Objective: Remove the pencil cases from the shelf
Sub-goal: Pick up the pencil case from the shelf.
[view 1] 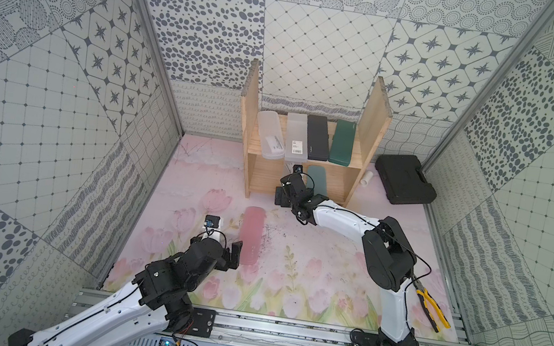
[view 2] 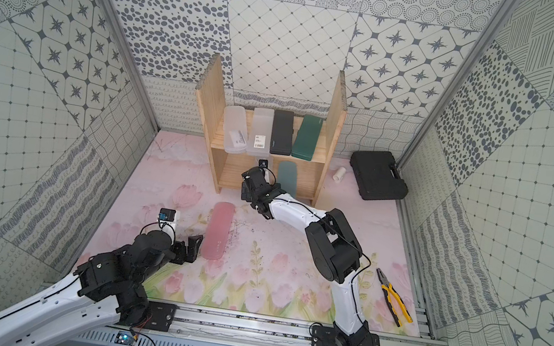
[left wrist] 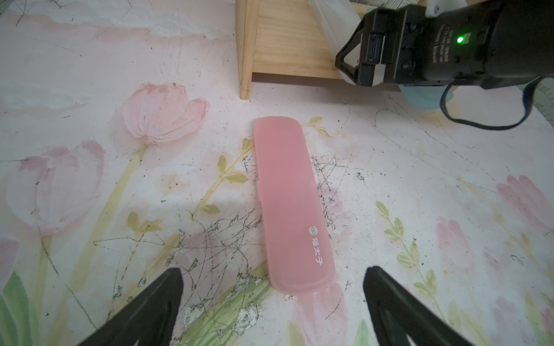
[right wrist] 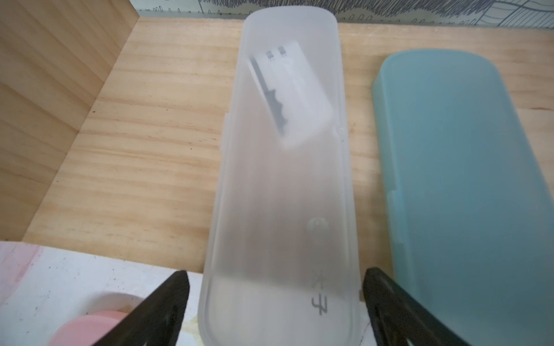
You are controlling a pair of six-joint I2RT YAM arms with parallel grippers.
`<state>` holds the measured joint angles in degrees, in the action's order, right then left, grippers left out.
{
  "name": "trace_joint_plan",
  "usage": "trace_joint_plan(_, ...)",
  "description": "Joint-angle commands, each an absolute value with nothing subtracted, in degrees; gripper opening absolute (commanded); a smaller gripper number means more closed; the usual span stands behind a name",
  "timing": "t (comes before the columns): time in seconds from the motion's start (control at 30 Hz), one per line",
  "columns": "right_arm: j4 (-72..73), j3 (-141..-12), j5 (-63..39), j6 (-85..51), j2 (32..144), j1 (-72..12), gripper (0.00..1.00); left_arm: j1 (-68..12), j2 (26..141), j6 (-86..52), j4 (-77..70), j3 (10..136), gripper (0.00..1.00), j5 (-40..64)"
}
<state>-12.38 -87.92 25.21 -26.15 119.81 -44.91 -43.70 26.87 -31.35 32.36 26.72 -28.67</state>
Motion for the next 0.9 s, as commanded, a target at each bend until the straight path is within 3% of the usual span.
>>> trace_joint_plan(0.0,-11.50,-90.12,26.74,-25.48,121.98,-44.73,0.95,-43.42,26.85,-30.34,32.12,26.71,0.99,-27.86)
trace_joint_plan(0.2,-11.51,-91.05,28.34,-26.05,123.56,-44.54,0.94,-43.51,26.89,-30.32,32.09,26.64,0.99,-27.86)
trace_joint_plan(0.5,-11.47,-91.06,28.91,-27.06,124.63,-44.38,0.81,-43.46,26.86,-30.32,32.08,26.68,0.99,-27.94)
trace_joint_plan(0.87,-8.77,-83.32,27.06,-29.18,118.70,-45.06,0.74,-43.57,26.88,-30.41,32.16,26.66,0.99,-28.04)
